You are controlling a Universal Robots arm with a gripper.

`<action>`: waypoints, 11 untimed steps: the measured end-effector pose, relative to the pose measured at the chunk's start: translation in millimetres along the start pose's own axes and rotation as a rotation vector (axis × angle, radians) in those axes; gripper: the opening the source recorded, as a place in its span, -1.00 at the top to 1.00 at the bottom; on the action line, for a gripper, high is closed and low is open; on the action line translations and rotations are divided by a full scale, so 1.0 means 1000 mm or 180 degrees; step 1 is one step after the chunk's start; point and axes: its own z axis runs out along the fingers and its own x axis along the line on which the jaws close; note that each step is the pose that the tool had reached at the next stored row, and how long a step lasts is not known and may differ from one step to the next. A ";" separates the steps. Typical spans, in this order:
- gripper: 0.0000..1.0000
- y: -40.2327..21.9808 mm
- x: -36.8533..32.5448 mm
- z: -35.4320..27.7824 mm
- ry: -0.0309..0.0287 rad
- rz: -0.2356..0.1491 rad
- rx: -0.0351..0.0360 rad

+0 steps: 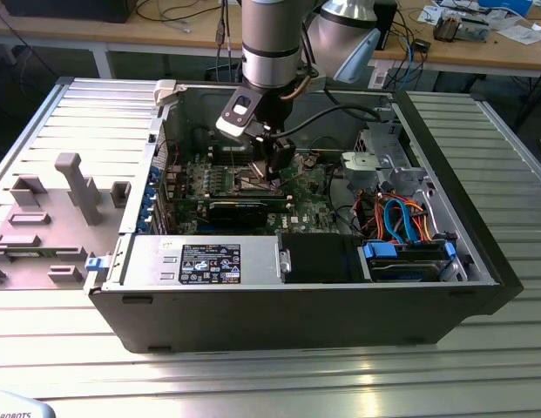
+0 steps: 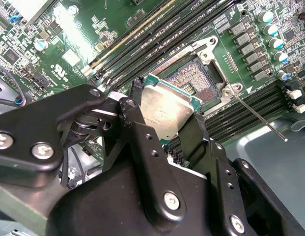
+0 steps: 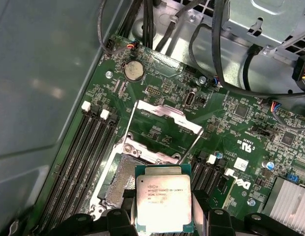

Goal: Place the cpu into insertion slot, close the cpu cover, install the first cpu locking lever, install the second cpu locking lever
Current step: 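Place the cpu into insertion slot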

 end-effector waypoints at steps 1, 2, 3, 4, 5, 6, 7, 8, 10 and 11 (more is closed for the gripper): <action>-0.08 0.0000 0.0000 0.0000 0.0000 0.0005 0.0000; -0.08 0.0000 0.0000 0.0000 0.0000 0.0010 0.0000; -0.08 0.0000 0.0000 0.0001 0.0000 0.0017 0.0000; -0.08 0.0000 0.0000 0.0001 0.0000 0.0023 0.0000; -0.08 0.0000 0.0000 0.0001 -0.0001 0.0028 0.0000; -0.08 0.0000 0.0000 0.0002 -0.0001 0.0034 0.0000; -0.08 0.0000 0.0000 0.0002 -0.0001 0.0039 0.0000; -0.08 0.0000 0.0000 0.0002 -0.0001 0.0044 0.0000; -0.08 0.0000 0.0000 0.0003 -0.0002 0.0057 0.0001; -0.08 0.0000 0.0000 0.0003 -0.0002 0.0066 0.0001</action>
